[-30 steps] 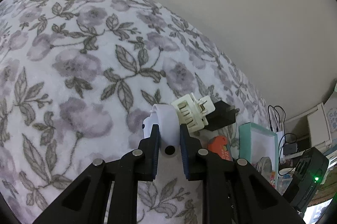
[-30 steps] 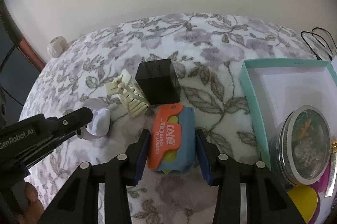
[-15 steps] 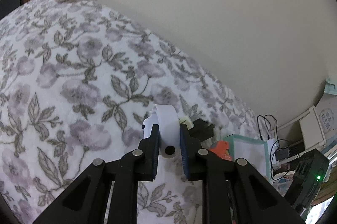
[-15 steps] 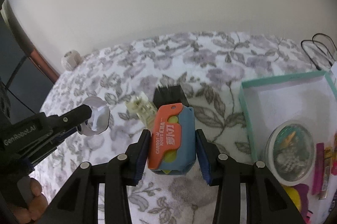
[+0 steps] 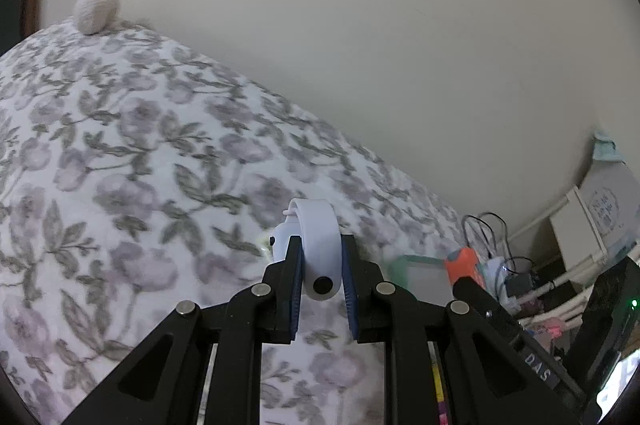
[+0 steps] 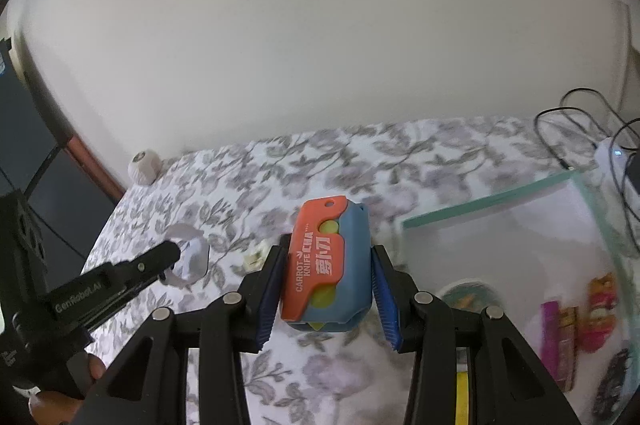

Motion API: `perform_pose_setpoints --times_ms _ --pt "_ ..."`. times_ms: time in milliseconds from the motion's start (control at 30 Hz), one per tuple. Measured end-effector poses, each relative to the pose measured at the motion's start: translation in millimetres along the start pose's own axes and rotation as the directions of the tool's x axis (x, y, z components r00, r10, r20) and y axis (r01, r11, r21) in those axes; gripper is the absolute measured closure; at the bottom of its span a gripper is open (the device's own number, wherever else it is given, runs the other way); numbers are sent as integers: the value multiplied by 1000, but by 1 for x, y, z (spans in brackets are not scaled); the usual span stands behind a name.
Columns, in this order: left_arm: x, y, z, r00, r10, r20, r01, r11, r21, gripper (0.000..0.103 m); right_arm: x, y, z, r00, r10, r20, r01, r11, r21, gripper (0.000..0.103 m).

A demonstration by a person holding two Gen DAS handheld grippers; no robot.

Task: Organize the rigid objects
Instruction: 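Carry the white cup and knife toy over the teal-rimmed box with both tools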

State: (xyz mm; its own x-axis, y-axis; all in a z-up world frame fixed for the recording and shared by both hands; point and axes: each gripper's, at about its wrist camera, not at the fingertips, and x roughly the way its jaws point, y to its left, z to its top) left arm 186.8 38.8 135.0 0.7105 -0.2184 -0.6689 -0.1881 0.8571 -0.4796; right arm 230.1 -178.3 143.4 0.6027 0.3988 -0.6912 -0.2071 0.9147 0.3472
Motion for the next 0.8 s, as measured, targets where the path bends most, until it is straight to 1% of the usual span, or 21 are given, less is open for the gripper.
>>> perform_pose_setpoints --times_ms 167,300,367,433,533,633,700,800 --pt "20 -47 -15 999 -36 -40 40 994 97 84 -14 -40 7 998 -54 24 53 997 49 58" --pt "39 -90 -28 993 -82 -90 97 980 175 84 -23 -75 9 995 -93 37 89 991 99 58" --pt "49 -113 -34 990 -96 -104 117 967 228 84 -26 -93 10 992 -122 42 116 985 126 58" --pt "59 -134 -40 989 -94 -115 123 952 279 84 -29 -112 10 987 -157 43 149 977 156 58" --pt "76 -163 -48 986 -96 -137 139 926 350 84 -33 -138 8 981 -188 40 177 963 203 58" --pt "92 -175 -52 984 -94 -151 145 916 375 84 -36 -157 5 973 -229 35 215 950 228 58" --pt "103 -176 -53 980 -98 -171 155 919 364 84 -37 -164 3 969 -244 30 231 945 234 58" --pt "116 -177 -58 976 -79 -204 151 918 366 84 -33 -171 0 966 -260 12 250 940 232 58"
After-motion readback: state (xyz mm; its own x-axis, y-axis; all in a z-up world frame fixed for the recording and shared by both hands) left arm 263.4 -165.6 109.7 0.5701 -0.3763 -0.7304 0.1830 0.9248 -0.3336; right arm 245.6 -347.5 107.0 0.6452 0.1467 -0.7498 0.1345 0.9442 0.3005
